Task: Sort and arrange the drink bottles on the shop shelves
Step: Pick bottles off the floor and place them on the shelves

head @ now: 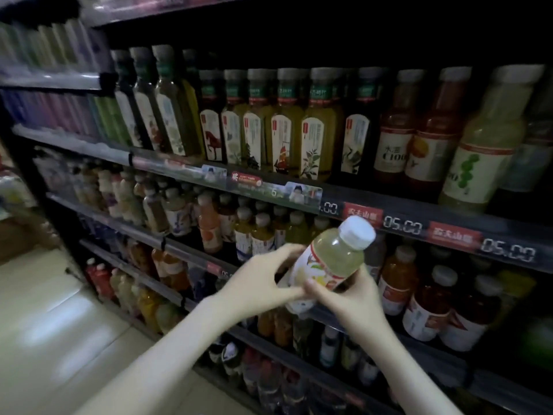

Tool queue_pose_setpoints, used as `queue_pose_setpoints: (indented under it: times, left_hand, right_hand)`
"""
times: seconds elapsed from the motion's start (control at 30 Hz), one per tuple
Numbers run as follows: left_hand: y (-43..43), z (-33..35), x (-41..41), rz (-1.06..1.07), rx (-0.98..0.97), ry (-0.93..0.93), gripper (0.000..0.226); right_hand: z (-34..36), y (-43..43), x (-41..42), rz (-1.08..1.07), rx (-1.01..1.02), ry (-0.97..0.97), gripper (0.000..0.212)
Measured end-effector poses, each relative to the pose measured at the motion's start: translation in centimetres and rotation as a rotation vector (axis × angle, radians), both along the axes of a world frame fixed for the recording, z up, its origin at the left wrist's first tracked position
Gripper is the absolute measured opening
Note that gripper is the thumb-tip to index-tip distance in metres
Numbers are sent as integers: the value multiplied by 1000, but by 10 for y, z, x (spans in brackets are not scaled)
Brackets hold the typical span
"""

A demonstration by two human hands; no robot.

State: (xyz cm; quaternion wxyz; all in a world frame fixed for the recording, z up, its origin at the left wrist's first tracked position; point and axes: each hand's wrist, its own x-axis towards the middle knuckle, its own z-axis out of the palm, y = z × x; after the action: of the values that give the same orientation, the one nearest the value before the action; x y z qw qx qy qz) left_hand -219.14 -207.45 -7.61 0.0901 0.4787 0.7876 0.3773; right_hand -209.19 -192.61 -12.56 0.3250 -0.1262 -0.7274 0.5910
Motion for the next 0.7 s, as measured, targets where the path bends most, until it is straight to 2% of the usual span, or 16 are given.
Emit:
queue_pose_setpoints:
  times: [0.07,0.2,0.33,0.4,0.53,0.7]
  left_hand:
    - [2,12,-35,-58,57,63,63]
    - [16,39,-92,-85,235,183,48]
    - [43,64,-121,-113,325,372,41]
    - [59,71,-124,-147,349,430,39]
    - [86,70,-109,-279,356,413,38]
    - [131,62,-70,-382,373,424,49]
  right_hand:
    - [27,-6,-15,-60,30,93,54]
    - [77,-13,-49,-314,78,289,70]
    - [114,-9,-68,-568,165,341,79]
    - [121,-5,-67,-652,170,365,74]
    - [116,2,-44,-824,136,408,68]
    - [112,20,2,-996,162,398,71]
